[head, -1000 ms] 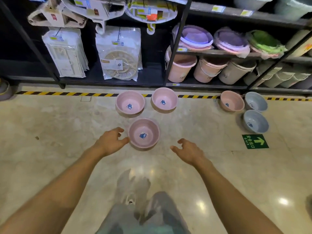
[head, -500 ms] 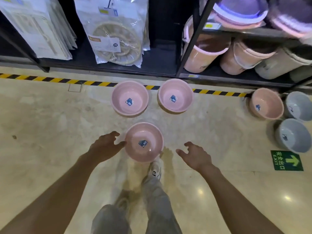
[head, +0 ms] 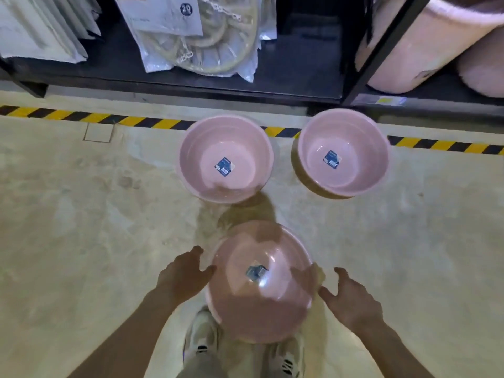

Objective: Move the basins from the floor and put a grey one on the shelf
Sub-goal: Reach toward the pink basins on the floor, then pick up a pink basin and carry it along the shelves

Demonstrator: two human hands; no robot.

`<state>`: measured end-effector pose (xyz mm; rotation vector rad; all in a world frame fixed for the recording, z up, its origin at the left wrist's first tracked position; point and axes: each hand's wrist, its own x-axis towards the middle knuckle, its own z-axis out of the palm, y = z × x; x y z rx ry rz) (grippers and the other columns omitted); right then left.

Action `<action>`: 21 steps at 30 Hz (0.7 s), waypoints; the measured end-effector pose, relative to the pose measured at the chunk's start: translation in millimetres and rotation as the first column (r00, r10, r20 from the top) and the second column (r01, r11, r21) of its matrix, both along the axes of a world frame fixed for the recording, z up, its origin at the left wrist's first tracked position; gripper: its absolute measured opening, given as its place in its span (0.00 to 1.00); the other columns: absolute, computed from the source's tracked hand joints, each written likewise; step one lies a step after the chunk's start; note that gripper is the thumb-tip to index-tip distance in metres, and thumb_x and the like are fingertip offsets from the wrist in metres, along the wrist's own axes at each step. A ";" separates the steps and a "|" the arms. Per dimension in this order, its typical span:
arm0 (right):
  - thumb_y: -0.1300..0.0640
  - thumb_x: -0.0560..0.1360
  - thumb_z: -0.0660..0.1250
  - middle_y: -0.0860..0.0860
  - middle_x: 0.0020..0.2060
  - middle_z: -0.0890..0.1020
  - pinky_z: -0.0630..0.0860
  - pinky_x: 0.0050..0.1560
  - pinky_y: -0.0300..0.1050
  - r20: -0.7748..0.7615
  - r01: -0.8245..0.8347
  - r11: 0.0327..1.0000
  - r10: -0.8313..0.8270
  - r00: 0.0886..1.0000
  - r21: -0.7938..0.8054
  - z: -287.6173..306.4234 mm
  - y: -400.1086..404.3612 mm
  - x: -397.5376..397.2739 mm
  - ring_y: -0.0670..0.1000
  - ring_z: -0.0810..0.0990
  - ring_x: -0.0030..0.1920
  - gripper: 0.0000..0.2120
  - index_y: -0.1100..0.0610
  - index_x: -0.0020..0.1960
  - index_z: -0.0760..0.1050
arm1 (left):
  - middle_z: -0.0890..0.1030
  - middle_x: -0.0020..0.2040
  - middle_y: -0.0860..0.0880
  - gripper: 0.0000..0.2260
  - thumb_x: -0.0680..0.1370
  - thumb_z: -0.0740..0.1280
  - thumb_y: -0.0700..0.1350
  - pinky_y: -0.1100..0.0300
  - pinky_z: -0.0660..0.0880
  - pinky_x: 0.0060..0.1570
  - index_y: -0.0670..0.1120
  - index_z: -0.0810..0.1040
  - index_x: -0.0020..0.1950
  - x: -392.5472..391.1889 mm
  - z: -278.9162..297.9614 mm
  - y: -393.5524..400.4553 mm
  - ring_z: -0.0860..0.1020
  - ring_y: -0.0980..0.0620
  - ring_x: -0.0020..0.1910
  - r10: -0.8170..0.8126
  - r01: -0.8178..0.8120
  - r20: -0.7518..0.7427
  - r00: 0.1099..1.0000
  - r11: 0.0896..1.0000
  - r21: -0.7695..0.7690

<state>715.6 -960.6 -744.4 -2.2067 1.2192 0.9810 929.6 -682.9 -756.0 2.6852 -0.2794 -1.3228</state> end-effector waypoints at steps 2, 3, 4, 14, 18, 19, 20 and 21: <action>0.33 0.75 0.59 0.50 0.61 0.80 0.70 0.47 0.50 -0.036 -0.038 0.999 0.037 0.999 -0.032 -44.4 -0.1 -4.7 0.55 0.80 0.61 0.37 0.47 0.78 0.55 | 0.81 0.65 0.47 0.31 0.77 0.63 0.65 0.51 0.77 0.56 0.52 0.65 0.77 -1.8 -49.6 5.5 0.81 0.43 0.61 0.021 -0.021 -0.002 1.000 1.000 0.021; 0.34 0.75 0.58 0.50 0.61 0.80 0.69 0.46 0.50 -0.049 -0.029 0.999 0.027 0.998 -0.034 -65.6 0.9 -7.4 0.55 0.79 0.61 0.37 0.47 0.78 0.53 | 0.81 0.64 0.47 0.32 0.77 0.63 0.66 0.51 0.77 0.54 0.52 0.64 0.76 -4.5 -71.7 9.0 0.81 0.43 0.60 0.028 -0.028 -0.013 1.000 0.999 0.037; 0.34 0.75 0.58 0.51 0.61 0.80 0.69 0.46 0.50 -0.066 -0.009 1.000 0.007 0.998 -0.028 -85.4 2.4 -10.5 0.56 0.80 0.60 0.36 0.47 0.78 0.53 | 0.82 0.62 0.46 0.32 0.77 0.63 0.66 0.52 0.78 0.52 0.51 0.64 0.76 -8.5 -90.7 12.8 0.81 0.42 0.58 0.033 -0.032 -0.028 0.999 0.998 0.056; 0.42 0.68 0.62 0.49 0.37 0.76 0.70 0.44 0.50 -0.106 0.289 0.953 -0.297 0.949 -0.085 -158.6 41.7 -19.3 0.54 0.75 0.36 0.17 0.52 0.50 0.69 | 0.79 0.40 0.44 0.12 0.81 0.62 0.50 0.48 0.79 0.39 0.42 0.68 0.50 -52.5 -153.6 31.4 0.81 0.39 0.40 0.148 -0.150 -0.037 0.988 0.988 -0.047; 0.44 0.69 0.61 0.49 0.36 0.73 0.69 0.44 0.51 0.000 0.273 0.954 -0.275 0.961 -0.127 -133.4 40.1 -8.2 0.59 0.75 0.38 0.15 0.53 0.49 0.69 | 0.76 0.35 0.47 0.10 0.80 0.62 0.48 0.55 0.71 0.30 0.42 0.67 0.47 -42.9 -129.5 32.4 0.77 0.46 0.33 0.170 -0.166 0.031 0.985 0.982 -0.093; 0.44 0.71 0.63 0.49 0.36 0.74 0.69 0.44 0.51 0.018 0.238 0.963 -0.238 0.971 -0.128 -121.8 37.3 -5.0 0.59 0.74 0.39 0.15 0.53 0.49 0.68 | 0.76 0.34 0.47 0.10 0.80 0.63 0.48 0.56 0.69 0.29 0.43 0.66 0.46 -38.4 -118.5 32.8 0.75 0.48 0.31 0.161 -0.156 0.045 0.986 0.983 -0.097; 0.43 0.73 0.65 0.50 0.38 0.75 0.68 0.43 0.51 0.033 0.204 0.971 -0.201 0.979 -0.128 -108.8 33.7 -0.4 0.59 0.74 0.40 0.15 0.53 0.50 0.67 | 0.76 0.34 0.48 0.11 0.80 0.63 0.49 0.56 0.67 0.29 0.43 0.66 0.45 -32.3 -106.9 32.6 0.74 0.49 0.31 0.154 -0.148 0.056 0.986 0.984 -0.099; 0.43 0.74 0.65 0.50 0.40 0.75 0.68 0.42 0.50 0.047 0.175 0.976 -0.171 0.984 -0.128 -94.2 29.5 6.1 0.58 0.73 0.40 0.16 0.53 0.51 0.66 | 0.76 0.34 0.48 0.11 0.80 0.63 0.50 0.56 0.67 0.29 0.44 0.66 0.46 -24.8 -93.8 32.2 0.74 0.50 0.30 0.145 -0.138 0.065 0.987 0.986 -0.097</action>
